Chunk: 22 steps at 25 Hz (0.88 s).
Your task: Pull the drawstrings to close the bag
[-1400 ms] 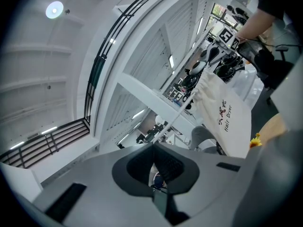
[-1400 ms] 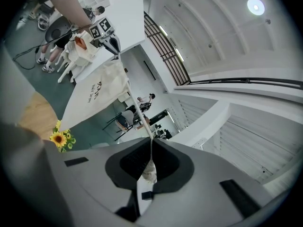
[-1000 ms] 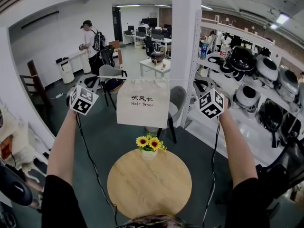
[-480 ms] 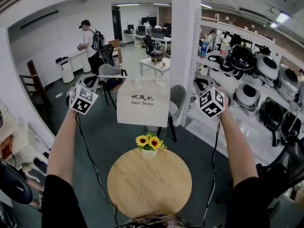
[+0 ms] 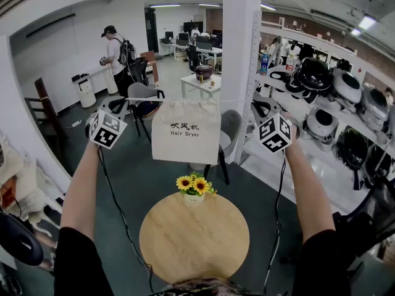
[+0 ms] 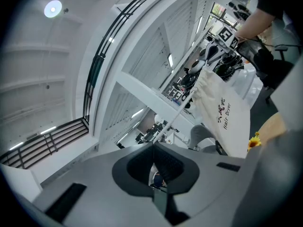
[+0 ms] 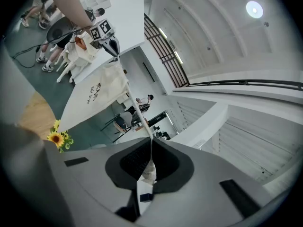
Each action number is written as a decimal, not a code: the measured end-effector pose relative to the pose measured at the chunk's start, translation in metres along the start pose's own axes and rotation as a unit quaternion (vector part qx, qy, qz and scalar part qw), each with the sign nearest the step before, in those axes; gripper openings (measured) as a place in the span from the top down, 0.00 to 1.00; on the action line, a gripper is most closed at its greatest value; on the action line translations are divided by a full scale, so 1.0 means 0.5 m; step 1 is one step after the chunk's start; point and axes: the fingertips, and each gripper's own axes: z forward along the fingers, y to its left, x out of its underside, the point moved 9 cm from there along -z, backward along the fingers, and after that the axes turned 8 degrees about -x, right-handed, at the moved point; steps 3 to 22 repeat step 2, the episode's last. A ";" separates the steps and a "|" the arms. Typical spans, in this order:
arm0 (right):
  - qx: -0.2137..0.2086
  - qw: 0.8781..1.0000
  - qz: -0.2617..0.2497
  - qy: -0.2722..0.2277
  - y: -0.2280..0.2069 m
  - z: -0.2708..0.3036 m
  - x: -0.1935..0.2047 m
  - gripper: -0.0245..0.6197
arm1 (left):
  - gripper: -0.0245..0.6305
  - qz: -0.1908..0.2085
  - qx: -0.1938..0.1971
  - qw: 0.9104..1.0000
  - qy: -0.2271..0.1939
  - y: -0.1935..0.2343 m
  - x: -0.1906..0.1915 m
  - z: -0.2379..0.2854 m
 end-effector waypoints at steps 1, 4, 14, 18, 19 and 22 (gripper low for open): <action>0.000 1.000 0.000 -0.001 -0.001 0.000 -0.002 0.95 | 0.94 0.000 0.000 1.000 0.000 0.002 0.000 0.000; 0.001 1.000 0.001 -0.002 -0.002 0.000 -0.004 0.95 | 0.94 0.000 0.001 1.000 0.000 0.004 0.000 0.001; 0.001 1.000 0.001 -0.002 -0.002 0.000 -0.004 0.95 | 0.94 0.000 0.001 1.000 0.000 0.004 0.000 0.001; 0.001 1.000 0.001 -0.002 -0.002 0.000 -0.004 0.95 | 0.94 0.000 0.001 1.000 0.000 0.004 0.000 0.001; 0.001 1.000 0.001 -0.002 -0.002 0.000 -0.004 0.95 | 0.94 0.000 0.001 1.000 0.000 0.004 0.000 0.001; 0.001 1.000 0.001 -0.002 -0.002 0.000 -0.004 0.95 | 0.94 0.000 0.001 1.000 0.000 0.004 0.000 0.001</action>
